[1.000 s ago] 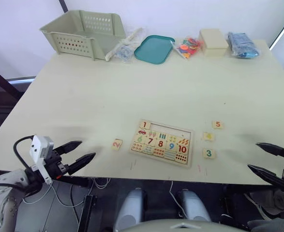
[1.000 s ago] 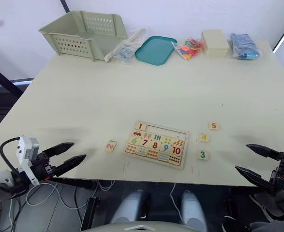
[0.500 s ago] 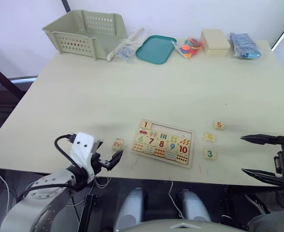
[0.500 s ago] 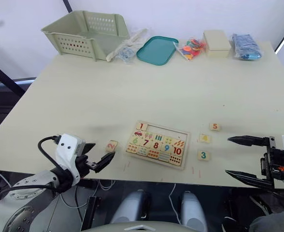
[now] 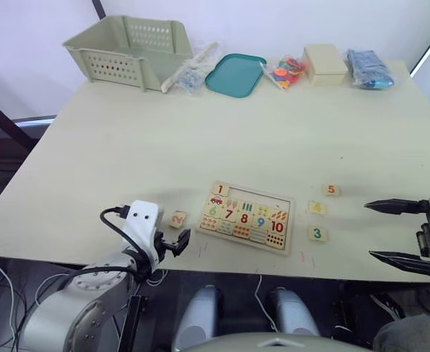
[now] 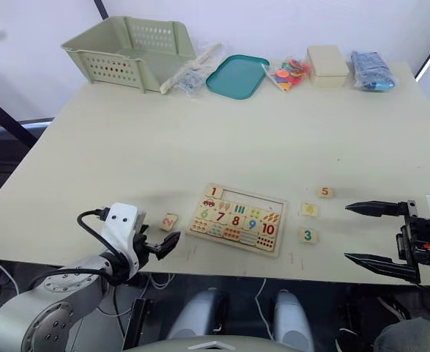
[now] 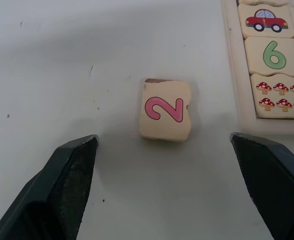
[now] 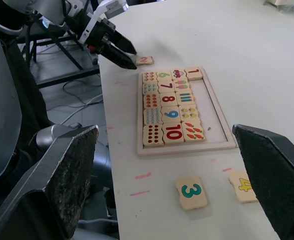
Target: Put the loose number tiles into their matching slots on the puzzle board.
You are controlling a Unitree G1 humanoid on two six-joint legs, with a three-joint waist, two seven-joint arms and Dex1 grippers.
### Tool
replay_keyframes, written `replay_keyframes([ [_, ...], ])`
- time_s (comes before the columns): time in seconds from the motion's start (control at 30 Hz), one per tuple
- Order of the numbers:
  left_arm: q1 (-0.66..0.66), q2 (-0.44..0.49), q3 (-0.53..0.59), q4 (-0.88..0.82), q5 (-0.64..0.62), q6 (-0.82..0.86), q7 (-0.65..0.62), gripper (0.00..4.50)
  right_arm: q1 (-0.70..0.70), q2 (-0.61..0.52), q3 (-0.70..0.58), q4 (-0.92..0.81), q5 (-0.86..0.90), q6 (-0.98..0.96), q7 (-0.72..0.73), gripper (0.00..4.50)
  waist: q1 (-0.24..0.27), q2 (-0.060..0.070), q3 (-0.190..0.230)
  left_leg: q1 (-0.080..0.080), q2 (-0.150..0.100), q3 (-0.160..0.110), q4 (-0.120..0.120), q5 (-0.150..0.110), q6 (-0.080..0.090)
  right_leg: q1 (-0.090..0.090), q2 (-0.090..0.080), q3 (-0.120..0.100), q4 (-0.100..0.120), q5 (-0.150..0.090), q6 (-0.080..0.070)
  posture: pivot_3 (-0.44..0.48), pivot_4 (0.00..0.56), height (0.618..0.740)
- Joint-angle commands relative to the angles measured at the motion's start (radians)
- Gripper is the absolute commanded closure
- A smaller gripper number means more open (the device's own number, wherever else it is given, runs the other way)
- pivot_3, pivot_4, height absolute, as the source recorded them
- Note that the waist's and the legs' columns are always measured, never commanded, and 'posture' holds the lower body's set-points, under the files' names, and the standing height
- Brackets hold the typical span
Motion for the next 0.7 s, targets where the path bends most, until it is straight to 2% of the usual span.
replay_keyframes([
  [0.03,0.011,-0.002,-0.012,-0.01,0.019,-0.025,-0.004,1.62,-0.005,-0.001,-0.016,-0.006,0.007,-0.005,0.005,0.0,0.0,0.0,0.0,0.0,0.0,0.0,0.0,0.0,0.0,0.0,0.0,0.0,0.0,0.0,0.0,0.0,0.15,0.74],
  [0.07,0.011,-0.001,-0.015,-0.009,0.024,-0.029,-0.003,2.05,-0.005,0.0,-0.016,-0.006,0.006,-0.005,0.004,0.0,0.0,0.0,0.0,0.0,0.0,0.0,0.0,0.0,0.0,0.0,0.0,0.0,0.0,0.0,0.0,0.0,0.15,0.74],
  [0.7,-0.073,0.016,-0.086,0.08,0.083,-0.054,-0.01,2.05,0.033,0.012,-0.031,-0.034,0.007,0.0,-0.012,0.0,0.001,0.0,0.0,0.0,0.0,0.0,0.0,0.0,0.0,0.001,0.0,0.0,-0.001,-0.001,-0.002,0.0,0.15,0.74],
])
